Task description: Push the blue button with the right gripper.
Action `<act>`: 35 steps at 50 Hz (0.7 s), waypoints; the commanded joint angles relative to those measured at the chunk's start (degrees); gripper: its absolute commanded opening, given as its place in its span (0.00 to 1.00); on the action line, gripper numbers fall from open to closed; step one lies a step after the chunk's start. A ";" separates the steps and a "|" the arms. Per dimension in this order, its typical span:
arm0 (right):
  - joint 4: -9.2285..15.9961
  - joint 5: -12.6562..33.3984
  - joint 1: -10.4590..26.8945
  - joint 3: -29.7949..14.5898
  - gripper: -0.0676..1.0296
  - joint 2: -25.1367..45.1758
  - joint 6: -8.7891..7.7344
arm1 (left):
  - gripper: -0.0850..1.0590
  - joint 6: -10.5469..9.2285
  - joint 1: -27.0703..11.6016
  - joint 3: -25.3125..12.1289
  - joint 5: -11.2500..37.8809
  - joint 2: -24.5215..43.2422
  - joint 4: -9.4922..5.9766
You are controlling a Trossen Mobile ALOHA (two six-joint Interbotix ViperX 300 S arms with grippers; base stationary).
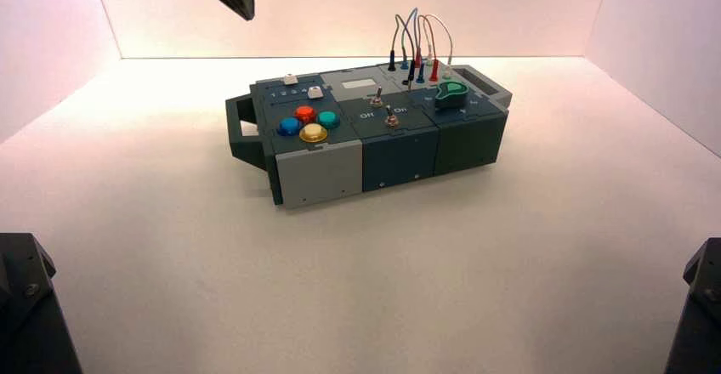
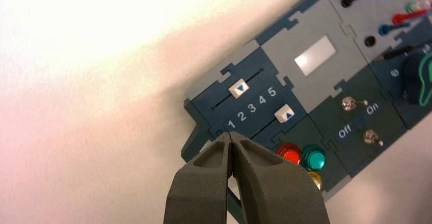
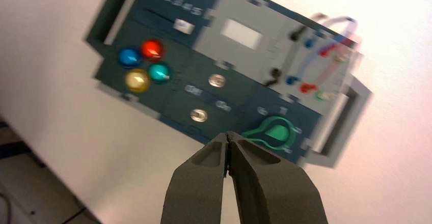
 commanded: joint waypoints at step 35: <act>1.14 -1.67 12.83 -2.02 0.04 2.29 -2.64 | 0.05 22.06 4.39 0.00 -1.49 -5.54 -8.26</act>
